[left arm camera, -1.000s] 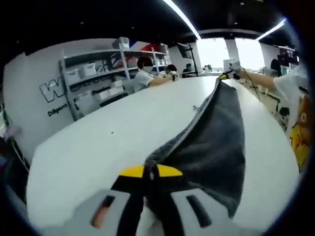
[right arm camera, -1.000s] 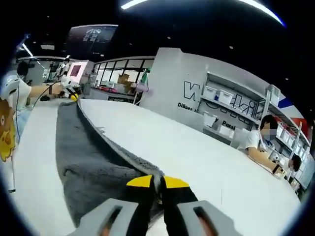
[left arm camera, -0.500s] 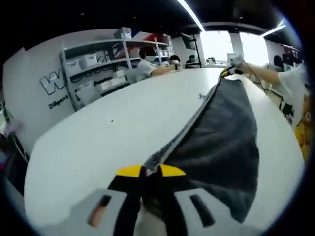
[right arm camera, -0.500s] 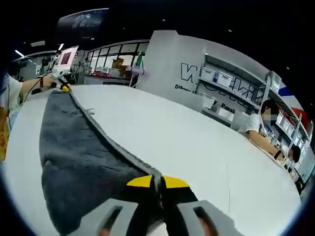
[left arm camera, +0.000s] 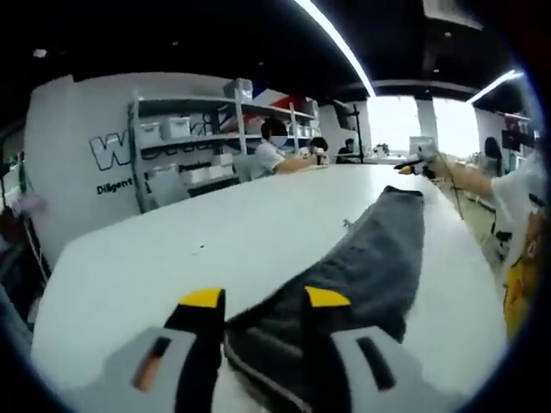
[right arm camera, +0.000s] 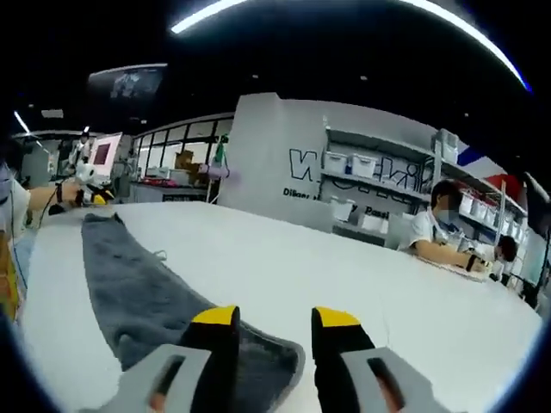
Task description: Fold the towel on the table until its edges align and the towel forms a compact rectangular stack.
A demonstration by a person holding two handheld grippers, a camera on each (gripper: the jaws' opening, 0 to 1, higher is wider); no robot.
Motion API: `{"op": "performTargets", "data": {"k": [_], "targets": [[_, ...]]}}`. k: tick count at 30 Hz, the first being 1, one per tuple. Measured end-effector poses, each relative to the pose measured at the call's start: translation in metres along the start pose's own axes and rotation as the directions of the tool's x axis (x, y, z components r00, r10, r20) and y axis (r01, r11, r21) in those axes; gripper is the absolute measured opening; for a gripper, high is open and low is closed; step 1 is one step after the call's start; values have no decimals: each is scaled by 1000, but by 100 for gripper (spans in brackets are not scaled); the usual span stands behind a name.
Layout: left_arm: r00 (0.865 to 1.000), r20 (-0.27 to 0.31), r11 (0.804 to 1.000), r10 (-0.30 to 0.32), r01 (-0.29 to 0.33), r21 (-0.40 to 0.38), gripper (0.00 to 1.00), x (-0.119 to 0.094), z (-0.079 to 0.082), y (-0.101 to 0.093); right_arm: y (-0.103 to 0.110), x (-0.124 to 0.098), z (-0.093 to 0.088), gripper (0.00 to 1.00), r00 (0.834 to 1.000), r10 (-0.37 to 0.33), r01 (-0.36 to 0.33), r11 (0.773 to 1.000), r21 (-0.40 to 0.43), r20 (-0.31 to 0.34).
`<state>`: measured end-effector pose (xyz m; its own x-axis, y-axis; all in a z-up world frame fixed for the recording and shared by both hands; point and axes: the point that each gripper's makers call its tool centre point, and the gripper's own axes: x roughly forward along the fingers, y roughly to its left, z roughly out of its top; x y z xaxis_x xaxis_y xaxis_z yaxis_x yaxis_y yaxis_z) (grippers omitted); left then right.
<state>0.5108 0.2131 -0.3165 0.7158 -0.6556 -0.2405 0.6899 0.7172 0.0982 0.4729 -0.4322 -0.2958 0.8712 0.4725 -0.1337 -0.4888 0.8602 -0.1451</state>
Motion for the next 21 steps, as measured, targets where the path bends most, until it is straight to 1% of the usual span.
{"op": "performTargets", "data": {"k": [2, 3, 5, 8, 10, 12, 13, 14, 16, 19, 20, 21], "targets": [[999, 35, 1000, -29, 30, -10, 44, -12, 7, -12, 14, -12, 9, 36, 998, 46, -47, 999, 14, 39], [998, 42, 999, -44, 44, -8, 46, -16, 8, -17, 23, -19, 12, 37, 996, 68, -69, 997, 24, 54], [995, 58, 996, -84, 84, 5, 51, -32, 10, -33, 42, -35, 16, 39, 991, 116, -118, 993, 27, 68], [990, 72, 992, -124, 123, 19, 60, -51, 8, -53, 65, -53, 10, 44, 986, 162, -163, 987, 15, 38], [987, 73, 990, -141, 140, 22, 67, -61, 4, -63, 82, -63, 4, 48, 982, 189, -189, 982, 3, 13], [982, 74, 985, -173, 171, 28, 72, -74, -1, -77, 96, -71, 0, 54, 978, 210, -210, 978, -1, -1], [980, 79, 983, -182, 180, 28, 75, -79, -3, -82, 108, -76, -2, 56, 973, 229, -229, 973, -1, -10], [977, 85, 981, -196, 195, 26, 77, -84, -4, -88, 116, -80, -4, 59, 971, 241, -241, 971, -3, -10], [965, 102, 970, -242, 241, 15, 84, -95, -7, -102, 130, -87, -7, 63, 964, 264, -264, 965, -3, -13], [959, 114, 965, -261, 262, 8, 89, -107, -13, -111, 143, -96, -10, 72, 959, 284, -284, 959, -3, -8], [957, 113, 964, -266, 267, 6, 91, -110, -16, -115, 146, -99, -12, 77, 957, 290, -290, 957, 0, -7], [961, 100, 967, -256, 256, 17, 94, -113, -21, -115, 150, -102, -13, 80, 955, 296, -296, 955, 3, -6]]}}
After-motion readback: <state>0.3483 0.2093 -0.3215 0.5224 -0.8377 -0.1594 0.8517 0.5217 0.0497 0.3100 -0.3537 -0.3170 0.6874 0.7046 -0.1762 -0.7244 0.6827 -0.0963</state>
